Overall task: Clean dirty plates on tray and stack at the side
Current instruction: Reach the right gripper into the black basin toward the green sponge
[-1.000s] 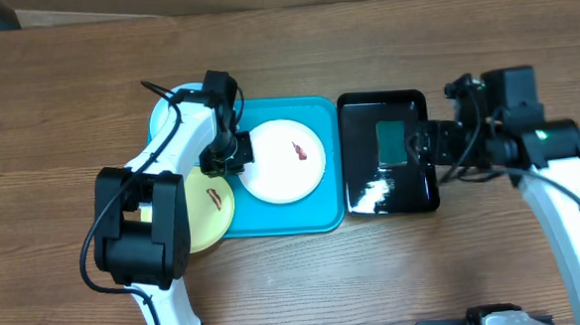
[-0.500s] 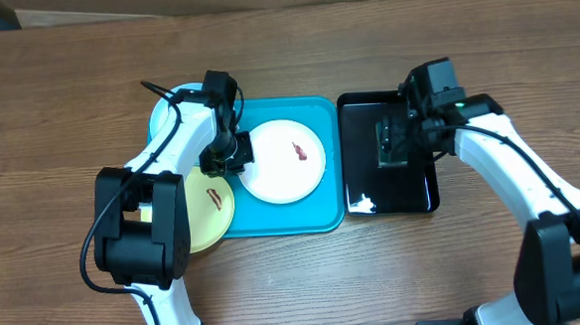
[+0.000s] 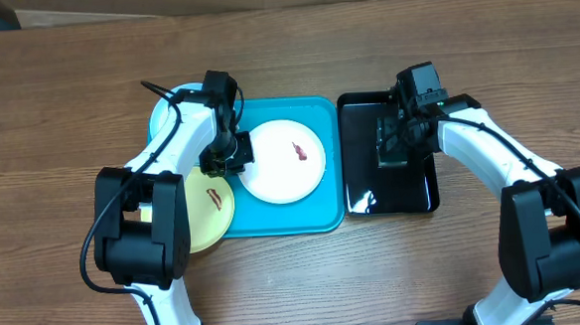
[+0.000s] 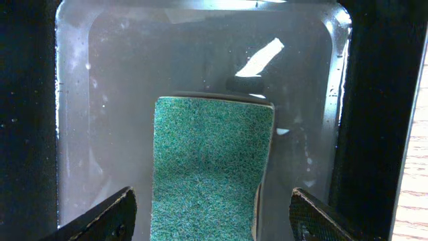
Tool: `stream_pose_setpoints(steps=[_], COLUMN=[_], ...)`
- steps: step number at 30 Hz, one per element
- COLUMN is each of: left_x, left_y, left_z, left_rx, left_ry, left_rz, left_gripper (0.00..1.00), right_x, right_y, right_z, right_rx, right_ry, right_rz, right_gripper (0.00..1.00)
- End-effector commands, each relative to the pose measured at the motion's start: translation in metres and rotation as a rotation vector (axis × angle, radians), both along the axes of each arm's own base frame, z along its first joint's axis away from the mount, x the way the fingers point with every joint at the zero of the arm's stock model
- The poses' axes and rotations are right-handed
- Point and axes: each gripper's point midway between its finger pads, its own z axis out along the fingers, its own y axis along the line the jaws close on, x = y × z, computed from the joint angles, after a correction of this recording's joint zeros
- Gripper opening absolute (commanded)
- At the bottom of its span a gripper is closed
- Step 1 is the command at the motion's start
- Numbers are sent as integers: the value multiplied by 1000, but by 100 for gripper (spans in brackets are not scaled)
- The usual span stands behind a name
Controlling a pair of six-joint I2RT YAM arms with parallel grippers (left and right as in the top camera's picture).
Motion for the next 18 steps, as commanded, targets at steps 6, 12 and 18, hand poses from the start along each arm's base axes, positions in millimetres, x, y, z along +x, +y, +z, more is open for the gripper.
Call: stream_pose_setpoints(steps=[6,12,18], left_x=[4,4,4], left_y=[-2,-2,-2], left_z=[0,0,0], left_rx=[-5,-5,-5], left_ry=[-6,-6,-6], left_rz=[-14,-14,-14], left_gripper=[9,9,9], right_x=[-2,-1,-2], right_y=[14,15,12], right_z=[3,3,2], right_rx=[-3,-6,-21], right_ry=[-2,-6,-4], right_rz=[34,37,33], right_gripper=[75,74,74])
